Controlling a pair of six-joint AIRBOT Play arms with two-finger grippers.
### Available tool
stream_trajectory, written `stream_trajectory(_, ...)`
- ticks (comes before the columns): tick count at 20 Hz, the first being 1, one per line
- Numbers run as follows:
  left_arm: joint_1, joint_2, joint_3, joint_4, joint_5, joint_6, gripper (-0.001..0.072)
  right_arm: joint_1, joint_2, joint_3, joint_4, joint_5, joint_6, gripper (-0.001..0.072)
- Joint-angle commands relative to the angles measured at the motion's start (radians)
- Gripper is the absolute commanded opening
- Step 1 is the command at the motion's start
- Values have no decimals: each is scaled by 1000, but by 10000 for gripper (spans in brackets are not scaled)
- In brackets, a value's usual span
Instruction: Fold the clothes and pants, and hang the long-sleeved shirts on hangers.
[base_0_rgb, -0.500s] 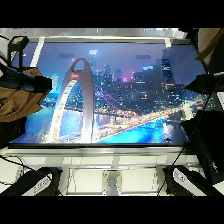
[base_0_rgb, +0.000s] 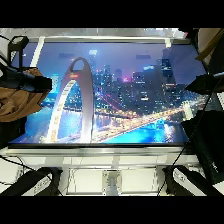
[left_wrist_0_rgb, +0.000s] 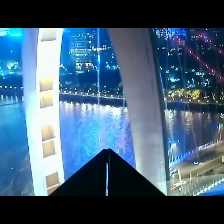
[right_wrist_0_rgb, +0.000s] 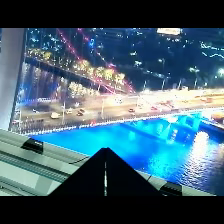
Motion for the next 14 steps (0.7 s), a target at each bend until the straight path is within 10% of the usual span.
stream_trajectory(1, 1, -1, 0, 0, 3, 0, 9, 1, 0, 1, 0, 2, 0, 23)
stream_trajectory(3, 2, -14, 0, 21, 50, 1, 24, 1, 0, 1, 0, 3, 0, 23)
stream_trajectory(6, 13, -70, 0, 251, 87, -1, 687, 1, 0, 0, 0, -1, 0, 23)
stream_trajectory(14, 264, -381, 0, 496, 240, -18, 696, 1, 0, 0, 2, -101, 5, 22)
